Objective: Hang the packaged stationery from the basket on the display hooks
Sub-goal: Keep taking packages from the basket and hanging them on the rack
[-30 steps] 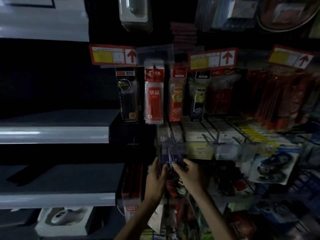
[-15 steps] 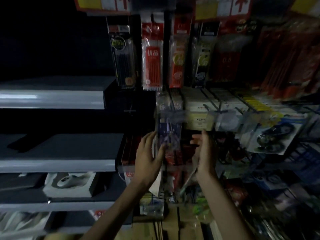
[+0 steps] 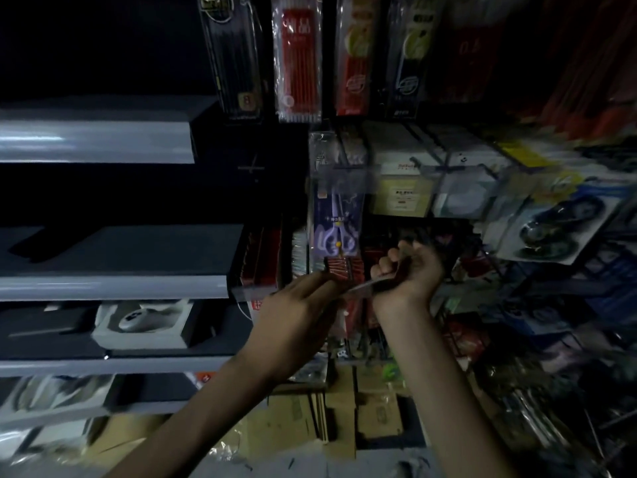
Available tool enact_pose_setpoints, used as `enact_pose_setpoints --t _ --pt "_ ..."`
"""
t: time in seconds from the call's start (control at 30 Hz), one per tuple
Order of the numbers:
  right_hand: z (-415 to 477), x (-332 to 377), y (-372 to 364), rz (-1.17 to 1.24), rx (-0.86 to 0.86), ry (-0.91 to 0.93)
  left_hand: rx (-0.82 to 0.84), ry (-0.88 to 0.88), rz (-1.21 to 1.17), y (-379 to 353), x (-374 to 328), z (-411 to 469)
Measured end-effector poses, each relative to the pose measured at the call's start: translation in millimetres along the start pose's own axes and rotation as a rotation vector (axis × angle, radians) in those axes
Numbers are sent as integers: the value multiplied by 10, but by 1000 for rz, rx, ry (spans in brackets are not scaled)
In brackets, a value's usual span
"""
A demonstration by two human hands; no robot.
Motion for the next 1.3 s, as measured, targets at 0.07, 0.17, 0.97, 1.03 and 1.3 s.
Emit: enact_pose_setpoints --t 0.07,0.17,0.97,1.03,1.3 --pt "-62 -27 34 62 12 12 -32 49 -7 44 5 -19" --pt "-144 8 119 26 60 26 -108 292 -449 48 116 -54" --pt "-346 276 -227 -1037 207 504 -384 730 -921 -86 601 233" --pt "-294 324 -199 -1021 158 517 -399 721 -925 -77 611 299" --pt "-148 359 -84 -1028 69 527 -537 671 -944 240 768 606"
Point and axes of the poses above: each hand's wrist, its own z-axis towards the middle knuckle, its own y-axis out of the back of the hand, x = y × z, the point moved 7 cm from there along z, towards the middle knuckle, and after that the axes turned 12 degrees about -y, right-handed, at the moved point
